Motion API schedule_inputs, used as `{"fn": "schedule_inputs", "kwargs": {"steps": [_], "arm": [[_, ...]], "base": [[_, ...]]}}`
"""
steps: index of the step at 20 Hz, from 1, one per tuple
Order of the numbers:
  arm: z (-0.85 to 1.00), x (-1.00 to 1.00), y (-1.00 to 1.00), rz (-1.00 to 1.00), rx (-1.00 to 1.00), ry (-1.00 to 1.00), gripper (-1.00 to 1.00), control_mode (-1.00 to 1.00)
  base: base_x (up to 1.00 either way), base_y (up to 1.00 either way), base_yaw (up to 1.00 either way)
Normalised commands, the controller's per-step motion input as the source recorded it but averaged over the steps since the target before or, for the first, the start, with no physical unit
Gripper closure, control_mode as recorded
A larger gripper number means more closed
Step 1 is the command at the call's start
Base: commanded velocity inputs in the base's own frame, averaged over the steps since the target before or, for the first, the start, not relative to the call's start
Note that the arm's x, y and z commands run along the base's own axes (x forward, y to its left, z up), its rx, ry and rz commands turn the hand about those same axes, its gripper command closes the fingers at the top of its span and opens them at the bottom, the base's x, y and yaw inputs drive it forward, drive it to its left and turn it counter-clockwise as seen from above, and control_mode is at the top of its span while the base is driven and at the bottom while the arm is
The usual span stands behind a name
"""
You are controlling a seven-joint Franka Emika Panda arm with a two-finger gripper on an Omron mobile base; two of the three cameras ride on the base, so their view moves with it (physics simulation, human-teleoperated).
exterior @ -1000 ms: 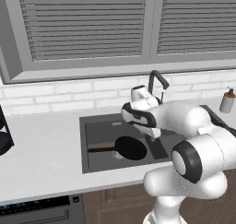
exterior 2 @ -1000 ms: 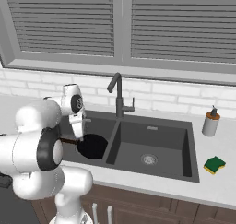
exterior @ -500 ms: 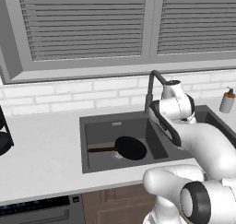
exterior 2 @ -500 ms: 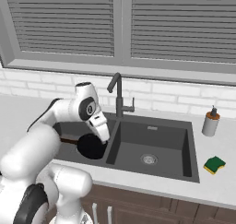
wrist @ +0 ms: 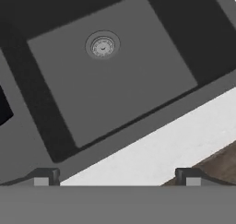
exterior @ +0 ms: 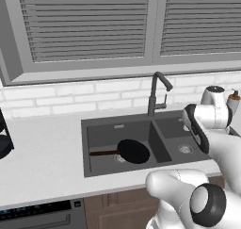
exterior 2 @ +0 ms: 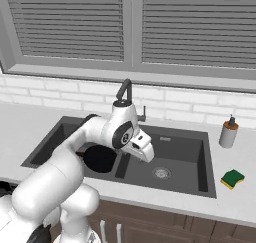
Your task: Pick the pan and sponge and place them into the sink. Then turn on the water.
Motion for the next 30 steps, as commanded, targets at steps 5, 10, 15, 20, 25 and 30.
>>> {"fn": "schedule_inputs", "kwargs": {"steps": [5,10,15,20,25,30], "arm": [[0.00,0.18,-0.66,0.25,0.09,0.00,-1.00,-1.00],[-0.05,0.28,-0.91,0.21,0.13,0.00,-1.00,-1.00],[-0.10,0.27,-0.98,0.10,0.10,0.01,-1.00,-1.00],[0.00,0.27,-0.68,-0.02,0.01,0.15,-1.00,-1.00],[0.03,0.30,-0.54,-0.13,0.00,0.23,-1.00,-1.00],[-0.16,0.12,-0.51,-0.13,0.02,0.12,-1.00,-1.00]], "base": [[0.00,0.00,0.00],[0.00,0.00,0.00],[0.00,0.00,0.00],[0.00,0.00,0.00],[0.00,0.00,0.00],[0.00,0.00,0.00]]}}
